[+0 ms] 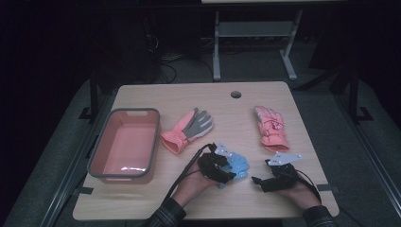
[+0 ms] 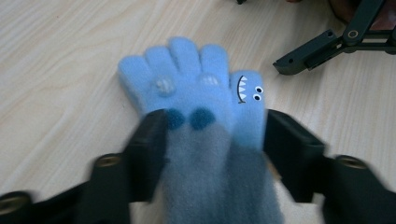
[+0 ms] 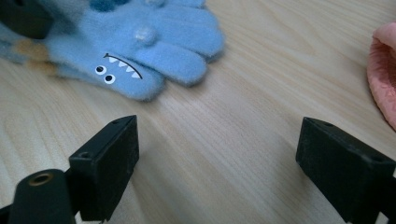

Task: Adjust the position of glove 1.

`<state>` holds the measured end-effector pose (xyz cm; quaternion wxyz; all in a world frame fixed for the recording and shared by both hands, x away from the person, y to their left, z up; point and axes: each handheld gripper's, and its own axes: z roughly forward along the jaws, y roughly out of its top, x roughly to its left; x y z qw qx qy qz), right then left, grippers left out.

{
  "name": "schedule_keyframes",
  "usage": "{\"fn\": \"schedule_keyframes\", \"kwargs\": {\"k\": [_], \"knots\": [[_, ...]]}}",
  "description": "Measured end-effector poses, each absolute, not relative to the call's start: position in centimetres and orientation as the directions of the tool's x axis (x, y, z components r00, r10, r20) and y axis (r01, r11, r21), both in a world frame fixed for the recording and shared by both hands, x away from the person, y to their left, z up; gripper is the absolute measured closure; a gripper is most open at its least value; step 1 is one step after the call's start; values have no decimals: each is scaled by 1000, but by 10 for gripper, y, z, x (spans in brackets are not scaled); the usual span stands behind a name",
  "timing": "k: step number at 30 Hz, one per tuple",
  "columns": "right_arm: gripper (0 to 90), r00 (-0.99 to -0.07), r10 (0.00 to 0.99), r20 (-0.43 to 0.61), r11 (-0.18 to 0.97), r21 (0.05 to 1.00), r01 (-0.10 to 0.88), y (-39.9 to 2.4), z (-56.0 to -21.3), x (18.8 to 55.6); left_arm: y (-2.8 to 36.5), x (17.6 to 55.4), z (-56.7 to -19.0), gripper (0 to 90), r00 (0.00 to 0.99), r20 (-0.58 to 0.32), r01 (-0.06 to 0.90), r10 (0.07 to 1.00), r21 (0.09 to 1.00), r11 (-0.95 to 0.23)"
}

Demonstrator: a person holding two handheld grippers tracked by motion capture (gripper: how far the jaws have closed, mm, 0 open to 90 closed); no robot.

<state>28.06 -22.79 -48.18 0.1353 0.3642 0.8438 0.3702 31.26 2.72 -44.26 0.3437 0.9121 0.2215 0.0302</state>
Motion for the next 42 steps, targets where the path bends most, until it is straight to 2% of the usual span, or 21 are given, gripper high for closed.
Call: {"fn": "schedule_keyframes", "kwargs": {"k": [1, 3, 4, 14, 26, 28, 35, 42], "knots": [[130, -698, 715, 41, 461, 723, 515, -228, -482, 281, 27, 313, -443, 285, 900, -86, 379, 427, 638, -670], [131, -697, 716, 41, 460, 723, 515, -228, -482, 281, 26, 316, -445, 200, 900, -72, 375, 430, 633, -678], [131, -697, 716, 41, 460, 723, 515, -228, -482, 281, 26, 316, -445, 189, 900, -72, 375, 430, 633, -678], [131, -694, 719, 42, 459, 721, 519, -227, -482, 281, 17, 317, -454, 159, 900, -72, 376, 429, 625, -684], [131, -694, 719, 42, 458, 722, 518, -227, -482, 281, 7, 312, -467, 150, 895, -3, 355, 445, 607, -711], [131, -694, 719, 41, 458, 723, 517, -227, -482, 281, 8, 311, -466, 206, 896, -6, 353, 444, 617, -703], [130, -694, 719, 41, 458, 722, 518, -227, -482, 281, 10, 310, -465, 246, 895, -4, 353, 447, 620, -701], [131, -693, 720, 42, 458, 722, 519, -227, -482, 281, 14, 311, -463, 374, 894, -7, 356, 449, 620, -699]]}}
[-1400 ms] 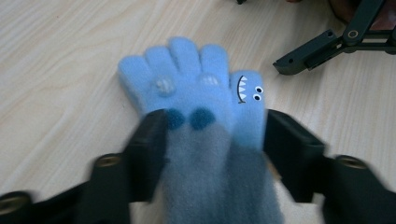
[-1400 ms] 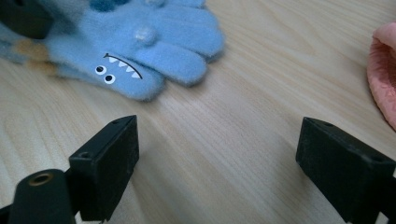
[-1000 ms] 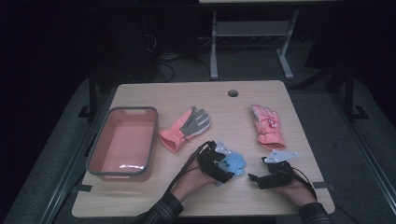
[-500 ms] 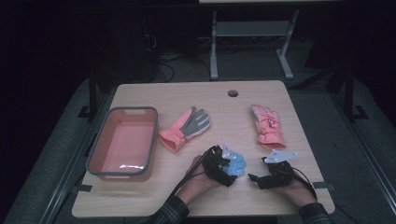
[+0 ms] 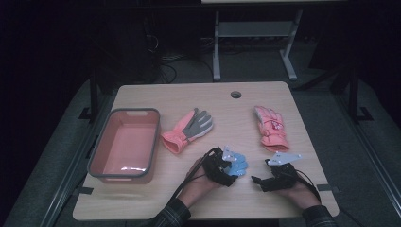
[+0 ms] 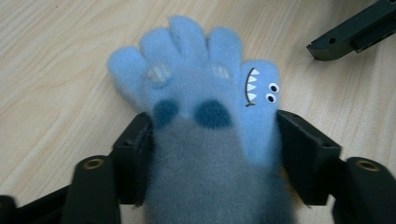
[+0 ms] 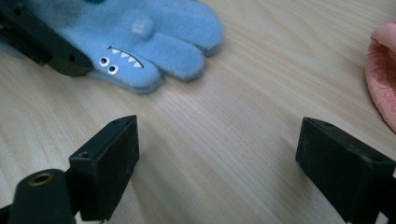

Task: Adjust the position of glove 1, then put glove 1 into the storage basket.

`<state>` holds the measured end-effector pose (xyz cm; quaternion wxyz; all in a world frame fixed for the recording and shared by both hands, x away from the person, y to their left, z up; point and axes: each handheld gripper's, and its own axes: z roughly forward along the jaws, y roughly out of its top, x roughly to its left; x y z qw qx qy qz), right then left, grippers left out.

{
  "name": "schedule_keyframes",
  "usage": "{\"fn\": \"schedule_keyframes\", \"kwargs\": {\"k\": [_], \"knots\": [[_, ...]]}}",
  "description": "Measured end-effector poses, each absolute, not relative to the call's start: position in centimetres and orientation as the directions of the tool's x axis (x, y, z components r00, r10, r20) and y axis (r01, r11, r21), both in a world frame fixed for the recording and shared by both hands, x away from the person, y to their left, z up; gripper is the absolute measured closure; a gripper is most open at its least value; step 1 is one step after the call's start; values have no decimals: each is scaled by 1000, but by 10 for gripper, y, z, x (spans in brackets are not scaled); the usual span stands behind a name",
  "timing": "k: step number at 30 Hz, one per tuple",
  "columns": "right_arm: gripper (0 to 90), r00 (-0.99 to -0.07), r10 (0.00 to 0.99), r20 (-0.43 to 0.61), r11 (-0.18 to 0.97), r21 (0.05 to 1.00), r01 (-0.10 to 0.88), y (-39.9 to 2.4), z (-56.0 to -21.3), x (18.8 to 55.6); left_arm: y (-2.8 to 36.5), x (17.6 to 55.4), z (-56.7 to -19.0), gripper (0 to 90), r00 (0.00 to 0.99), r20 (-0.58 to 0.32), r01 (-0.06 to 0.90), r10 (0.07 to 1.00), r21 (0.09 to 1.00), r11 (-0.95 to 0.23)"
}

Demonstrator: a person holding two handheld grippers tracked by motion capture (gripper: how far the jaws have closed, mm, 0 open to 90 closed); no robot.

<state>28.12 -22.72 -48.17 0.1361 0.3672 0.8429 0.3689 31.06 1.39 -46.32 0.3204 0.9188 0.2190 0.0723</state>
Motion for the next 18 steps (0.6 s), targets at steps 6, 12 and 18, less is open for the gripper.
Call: {"fn": "schedule_keyframes", "kwargs": {"k": [6, 12, 18], "knots": [[131, -693, 720, 42, 457, 723, 518, -227, -482, 281, 17, 312, -461, 552, 893, -16, 363, 451, 620, -696], [131, -694, 719, 41, 459, 723, 517, -227, -482, 281, 20, 316, -459, 714, 904, -73, 372, 422, 621, -690], [131, -694, 719, 42, 458, 722, 518, -227, -482, 281, 28, 322, -454, 748, 900, -156, 407, 406, 633, -659]]}}
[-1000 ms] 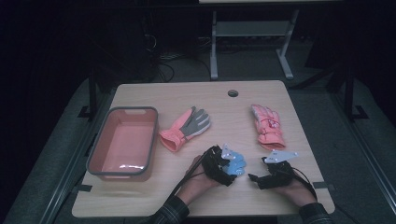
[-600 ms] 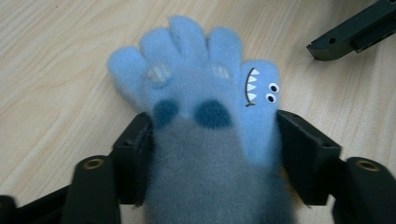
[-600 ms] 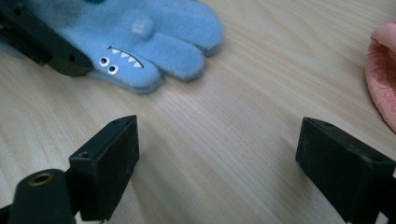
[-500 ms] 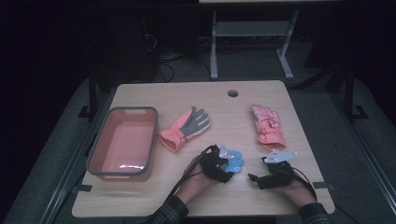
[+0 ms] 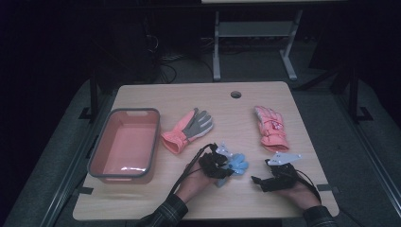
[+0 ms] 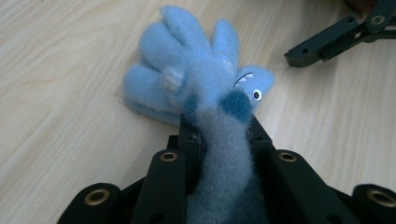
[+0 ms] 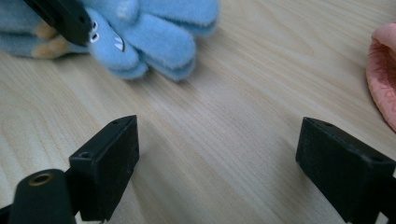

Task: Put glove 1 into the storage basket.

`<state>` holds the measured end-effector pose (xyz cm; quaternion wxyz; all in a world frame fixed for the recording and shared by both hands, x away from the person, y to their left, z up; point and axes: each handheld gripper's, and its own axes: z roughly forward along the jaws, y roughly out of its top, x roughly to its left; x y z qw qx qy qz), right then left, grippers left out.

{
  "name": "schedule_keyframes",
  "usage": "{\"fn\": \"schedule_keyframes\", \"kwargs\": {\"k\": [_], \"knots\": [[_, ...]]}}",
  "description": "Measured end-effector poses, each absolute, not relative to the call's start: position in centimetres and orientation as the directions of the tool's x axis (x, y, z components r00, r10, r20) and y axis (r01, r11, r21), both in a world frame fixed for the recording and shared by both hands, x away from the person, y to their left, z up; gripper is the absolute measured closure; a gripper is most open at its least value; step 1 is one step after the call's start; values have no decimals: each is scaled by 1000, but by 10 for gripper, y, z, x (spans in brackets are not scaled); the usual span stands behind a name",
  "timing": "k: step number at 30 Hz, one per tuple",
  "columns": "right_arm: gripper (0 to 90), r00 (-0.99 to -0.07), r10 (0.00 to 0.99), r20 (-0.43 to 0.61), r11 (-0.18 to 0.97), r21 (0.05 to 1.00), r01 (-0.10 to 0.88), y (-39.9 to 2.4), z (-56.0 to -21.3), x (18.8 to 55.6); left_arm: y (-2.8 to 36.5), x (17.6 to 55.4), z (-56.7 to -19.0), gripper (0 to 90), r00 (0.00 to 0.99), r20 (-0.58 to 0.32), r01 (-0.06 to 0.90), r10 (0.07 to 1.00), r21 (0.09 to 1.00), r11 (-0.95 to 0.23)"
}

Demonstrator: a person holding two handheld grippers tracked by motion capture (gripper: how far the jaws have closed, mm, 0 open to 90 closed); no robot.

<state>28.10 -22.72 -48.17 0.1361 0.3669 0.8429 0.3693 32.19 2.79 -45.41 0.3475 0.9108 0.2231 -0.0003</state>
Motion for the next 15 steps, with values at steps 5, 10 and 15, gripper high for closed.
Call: {"fn": "schedule_keyframes", "kwargs": {"k": [5, 10, 15], "knots": [[131, -694, 719, 41, 458, 723, 518, -227, -482, 281, 33, 323, -449, 751, 901, -180, 413, 395, 636, -652], [131, -694, 719, 41, 458, 722, 518, -227, -482, 281, 42, 324, -444, 751, 898, -196, 420, 394, 645, -638], [131, -694, 718, 41, 459, 722, 518, -227, -482, 281, 53, 328, -434, 750, 897, -198, 422, 395, 650, -632]]}}
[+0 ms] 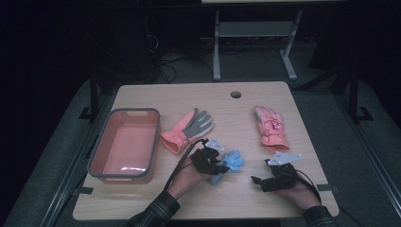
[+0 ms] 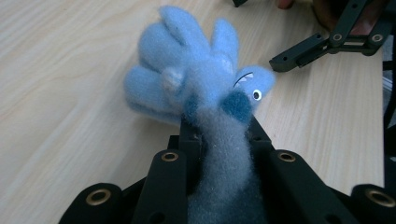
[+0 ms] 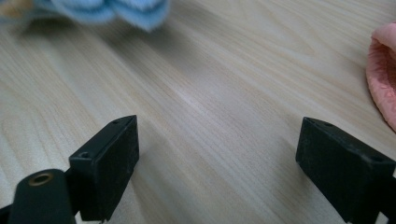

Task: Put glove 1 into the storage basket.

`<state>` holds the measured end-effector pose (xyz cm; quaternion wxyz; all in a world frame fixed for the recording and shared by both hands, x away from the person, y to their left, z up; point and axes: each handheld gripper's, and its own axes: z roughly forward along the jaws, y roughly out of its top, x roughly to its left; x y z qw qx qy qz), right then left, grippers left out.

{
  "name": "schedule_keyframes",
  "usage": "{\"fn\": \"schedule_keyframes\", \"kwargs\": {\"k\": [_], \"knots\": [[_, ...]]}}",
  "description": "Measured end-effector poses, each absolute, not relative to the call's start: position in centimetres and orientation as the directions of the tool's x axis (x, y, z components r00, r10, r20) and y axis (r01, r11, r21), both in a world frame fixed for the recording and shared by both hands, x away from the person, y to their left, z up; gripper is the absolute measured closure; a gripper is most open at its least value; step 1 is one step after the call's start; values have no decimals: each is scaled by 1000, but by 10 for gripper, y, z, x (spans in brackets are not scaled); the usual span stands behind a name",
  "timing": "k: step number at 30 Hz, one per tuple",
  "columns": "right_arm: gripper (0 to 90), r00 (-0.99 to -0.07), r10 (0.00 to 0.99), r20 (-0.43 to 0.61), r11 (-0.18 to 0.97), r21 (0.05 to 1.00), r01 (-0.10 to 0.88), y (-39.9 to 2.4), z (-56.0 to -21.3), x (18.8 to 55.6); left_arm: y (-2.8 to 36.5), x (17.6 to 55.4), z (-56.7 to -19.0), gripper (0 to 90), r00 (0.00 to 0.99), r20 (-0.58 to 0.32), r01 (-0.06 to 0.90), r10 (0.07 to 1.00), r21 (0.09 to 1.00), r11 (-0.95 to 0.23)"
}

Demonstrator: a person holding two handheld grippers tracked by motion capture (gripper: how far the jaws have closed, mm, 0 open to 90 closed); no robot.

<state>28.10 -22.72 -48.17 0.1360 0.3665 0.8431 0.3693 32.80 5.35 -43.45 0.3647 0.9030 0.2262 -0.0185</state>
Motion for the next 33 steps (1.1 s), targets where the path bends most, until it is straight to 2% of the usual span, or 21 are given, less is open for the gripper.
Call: {"fn": "schedule_keyframes", "kwargs": {"k": [15, 33], "knots": [[131, -692, 721, 44, 457, 720, 522, -227, -481, 281, 104, 345, -397, 743, 838, -230, 502, 495, 682, -532], [131, -695, 718, 39, 460, 723, 516, -227, -482, 282, 173, 355, -353, 744, 789, -186, 517, 585, 716, -469]]}}
